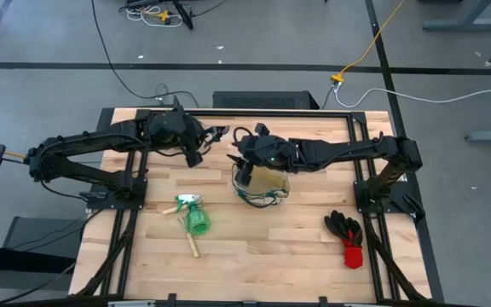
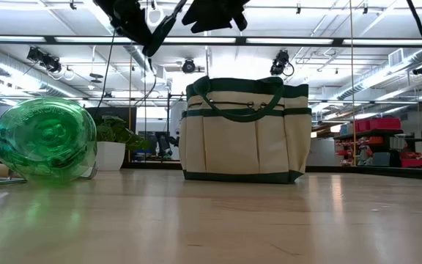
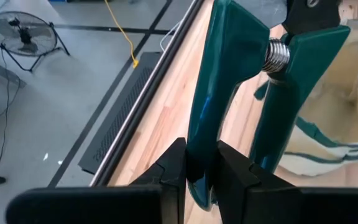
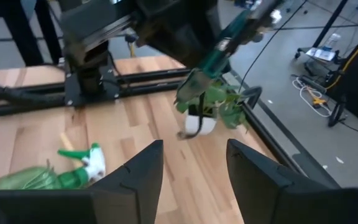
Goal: Pick & Place Garden tools in Gardening bag
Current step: Put the green shear scissors into the white gardening bag
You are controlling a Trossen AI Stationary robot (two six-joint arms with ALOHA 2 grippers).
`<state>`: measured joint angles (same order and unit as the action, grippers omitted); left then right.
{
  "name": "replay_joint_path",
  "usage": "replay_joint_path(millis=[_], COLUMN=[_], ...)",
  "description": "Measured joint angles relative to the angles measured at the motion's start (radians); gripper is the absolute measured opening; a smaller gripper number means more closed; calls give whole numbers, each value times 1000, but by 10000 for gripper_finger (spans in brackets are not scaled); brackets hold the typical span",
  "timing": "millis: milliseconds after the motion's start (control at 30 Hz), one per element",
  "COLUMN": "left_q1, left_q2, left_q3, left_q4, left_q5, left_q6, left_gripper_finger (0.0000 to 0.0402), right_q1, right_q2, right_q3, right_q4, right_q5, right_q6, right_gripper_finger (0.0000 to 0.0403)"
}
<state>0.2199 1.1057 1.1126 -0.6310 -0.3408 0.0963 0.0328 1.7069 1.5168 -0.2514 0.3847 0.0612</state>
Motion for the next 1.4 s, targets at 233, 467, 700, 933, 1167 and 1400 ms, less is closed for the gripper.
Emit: replay_joint_path(millis=[233,467,700,933,1167,1400], left_q1=[0,0,0,0,-6,-6], left_q2=[0,0,0,0,0,1], left_q3=[0,0,0,0,0,0], left_q4=[61,163,250,305,343,336], left_q5=[-22,-22,-4,-3,1,-6], left_q6=[3,10,28,31,31,46], left_gripper_finger=[59,59,59,60,60,60], right_q1=[-22,-33,-53,-78,-96,-97], right_q2=[0,0,0,7,38,53], right_q3=[0,0,0,-1,-1,-1], right_q4=[80,187,269,373,488,503], right_q5=[-8,-8,-8,-9,-12,-16], right_q6=[-9,-50,-84,-104,-108,-130], right_gripper_finger=[178,178,178,178,177,110])
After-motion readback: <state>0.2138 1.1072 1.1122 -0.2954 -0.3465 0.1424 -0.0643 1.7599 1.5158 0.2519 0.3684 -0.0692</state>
